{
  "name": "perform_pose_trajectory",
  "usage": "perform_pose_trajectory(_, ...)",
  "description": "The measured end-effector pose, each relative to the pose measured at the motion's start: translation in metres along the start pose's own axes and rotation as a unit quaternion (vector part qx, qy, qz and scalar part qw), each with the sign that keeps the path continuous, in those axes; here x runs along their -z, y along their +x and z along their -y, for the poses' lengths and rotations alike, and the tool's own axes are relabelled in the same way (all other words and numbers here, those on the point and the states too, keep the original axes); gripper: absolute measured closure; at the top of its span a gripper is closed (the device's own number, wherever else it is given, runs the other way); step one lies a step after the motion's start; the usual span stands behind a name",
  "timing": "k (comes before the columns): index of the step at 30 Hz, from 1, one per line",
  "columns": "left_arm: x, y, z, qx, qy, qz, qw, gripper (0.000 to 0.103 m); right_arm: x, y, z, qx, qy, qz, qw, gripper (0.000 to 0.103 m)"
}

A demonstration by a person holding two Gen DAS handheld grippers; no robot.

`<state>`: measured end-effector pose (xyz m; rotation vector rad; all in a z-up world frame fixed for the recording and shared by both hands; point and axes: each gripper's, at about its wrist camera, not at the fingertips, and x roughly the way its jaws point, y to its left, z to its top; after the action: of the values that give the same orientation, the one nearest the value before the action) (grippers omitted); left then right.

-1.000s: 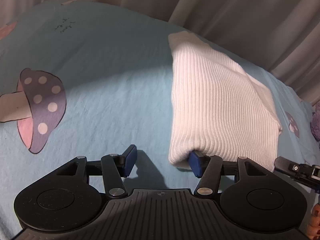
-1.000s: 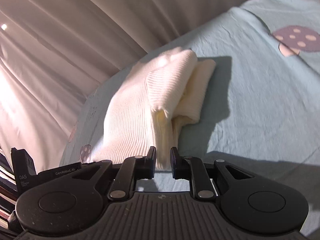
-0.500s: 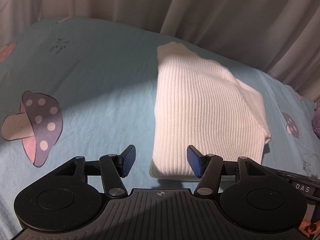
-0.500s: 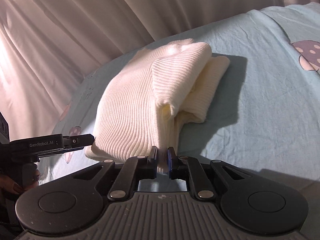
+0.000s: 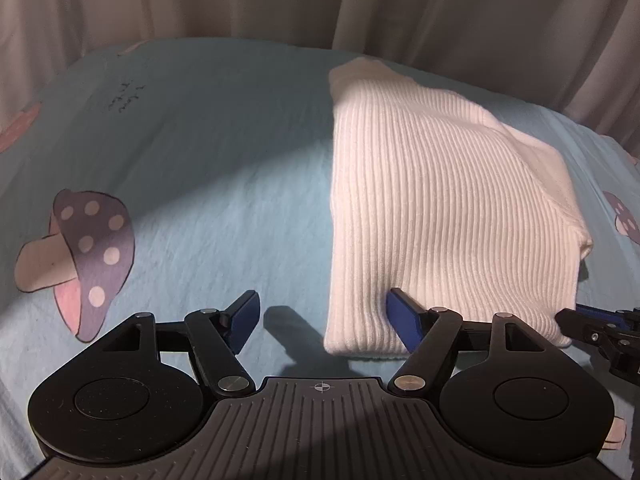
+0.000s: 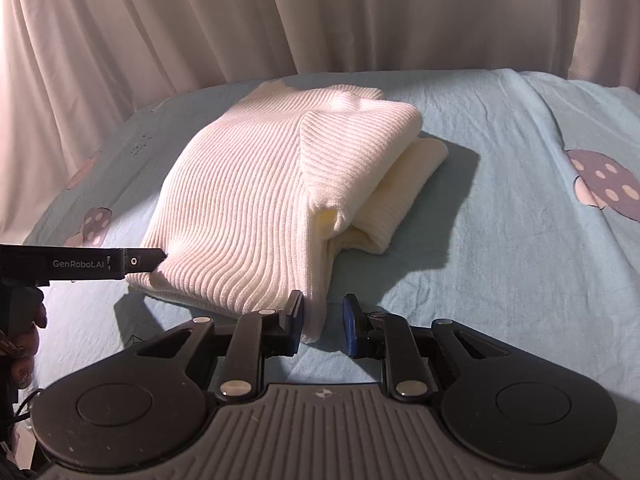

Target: Fold small clothes

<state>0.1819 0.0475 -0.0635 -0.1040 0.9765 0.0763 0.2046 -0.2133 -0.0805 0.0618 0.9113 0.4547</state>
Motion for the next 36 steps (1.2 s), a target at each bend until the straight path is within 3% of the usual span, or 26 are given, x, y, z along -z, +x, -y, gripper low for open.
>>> perform_pose_trajectory(2,0.002,-0.003,-0.001,0.000,0.010,-0.004,0.9999,0.025,0.000,-0.004,-0.006,0.045,-0.005,-0.006,0.999,0.081)
perform_pose_trajectory(4,0.005,-0.008,-0.004,0.001,0.021,-0.008,0.9998,0.025,0.003,-0.003,-0.011,0.102,-0.009,-0.041,0.994,0.081)
perform_pose_trajectory(6,0.009,-0.013,-0.006,-0.001,0.028,-0.013,0.9995,0.022,0.007,-0.008,-0.012,0.121,-0.005,-0.048,0.991,0.075)
perform_pose_trajectory(8,0.015,-0.016,-0.007,-0.005,0.032,-0.033,0.9989,0.022,0.008,-0.012,-0.012,0.115,0.028,-0.066,0.991,0.050)
perform_pose_trajectory(9,0.018,-0.017,-0.006,-0.010,0.038,-0.041,0.9984,0.022,0.009,-0.013,-0.015,0.111,0.039,-0.069,0.991,0.032)
perform_pose_trajectory(10,0.020,-0.016,-0.005,-0.017,0.043,-0.047,0.9978,0.022,0.010,-0.014,-0.020,0.106,0.042,-0.068,0.991,0.027)
perform_pose_trajectory(15,0.019,-0.012,-0.003,-0.037,0.055,-0.074,0.9951,0.022,0.005,-0.009,-0.050,0.106,0.026,-0.090,0.990,0.023)
perform_pose_trajectory(28,0.012,-0.026,0.007,-0.052,0.065,-0.045,0.9955,0.021,-0.015,0.004,-0.077,0.137,0.048,-0.121,0.982,0.021)
perform_pose_trajectory(36,0.011,-0.027,0.010,-0.053,0.069,-0.043,0.9953,0.021,-0.019,0.002,-0.083,0.150,0.046,-0.116,0.981,0.021)
